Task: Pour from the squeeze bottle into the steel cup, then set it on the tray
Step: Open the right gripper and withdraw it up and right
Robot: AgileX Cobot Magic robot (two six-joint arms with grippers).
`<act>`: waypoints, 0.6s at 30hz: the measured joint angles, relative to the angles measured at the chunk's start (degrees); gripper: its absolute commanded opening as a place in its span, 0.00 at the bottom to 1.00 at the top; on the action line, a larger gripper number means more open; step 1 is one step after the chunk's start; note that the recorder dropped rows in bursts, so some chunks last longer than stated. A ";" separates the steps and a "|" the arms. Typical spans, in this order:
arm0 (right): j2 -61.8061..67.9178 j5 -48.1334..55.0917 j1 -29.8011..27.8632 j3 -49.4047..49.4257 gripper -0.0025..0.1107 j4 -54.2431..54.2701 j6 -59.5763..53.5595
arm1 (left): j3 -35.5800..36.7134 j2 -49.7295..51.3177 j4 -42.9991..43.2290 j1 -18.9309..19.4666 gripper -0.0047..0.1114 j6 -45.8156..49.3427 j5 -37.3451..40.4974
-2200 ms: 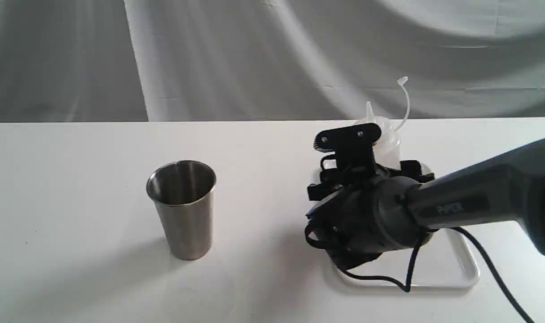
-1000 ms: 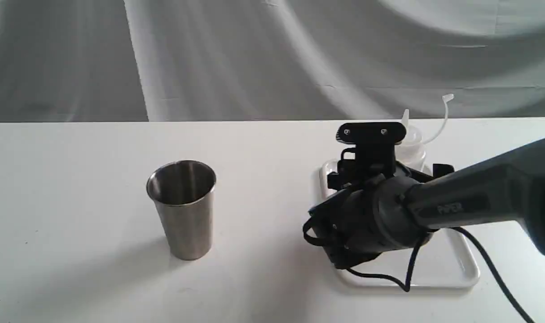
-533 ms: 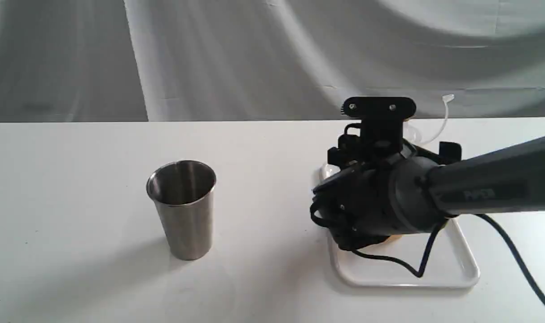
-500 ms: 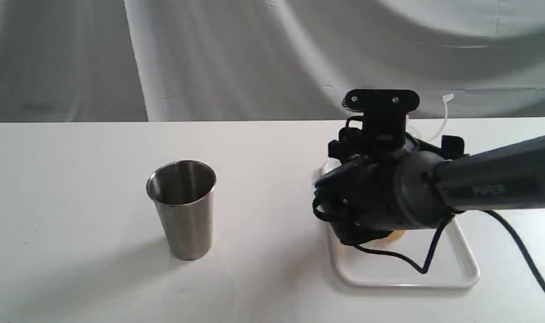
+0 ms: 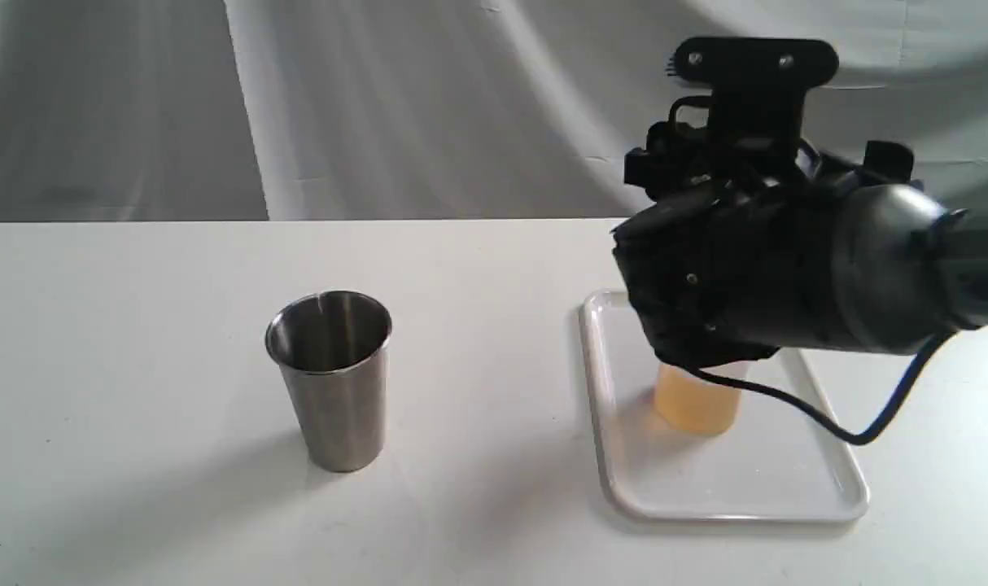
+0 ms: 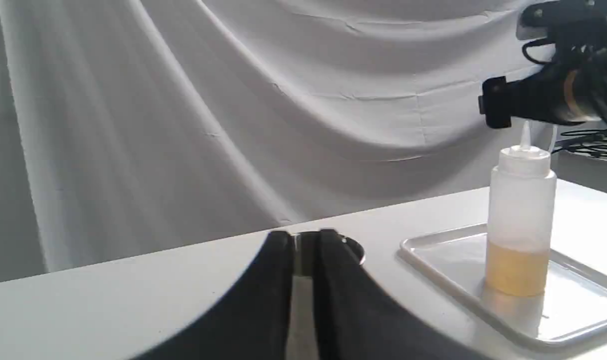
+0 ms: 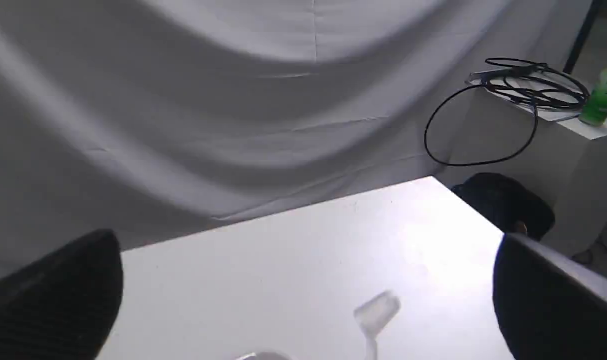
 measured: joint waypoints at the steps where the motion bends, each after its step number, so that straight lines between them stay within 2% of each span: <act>1: -0.83 0.00 0.00 0.00 0.90 0.00 -0.43 | 0.00 0.00 0.00 0.00 0.11 0.00 0.00; 13: -12.58 -0.25 0.00 0.10 0.90 -1.35 -16.35 | 0.00 0.00 0.00 0.00 0.11 0.00 0.00; 18: -19.78 -3.27 0.00 3.91 0.90 -1.56 -22.67 | 0.00 0.00 0.00 0.00 0.11 0.00 0.00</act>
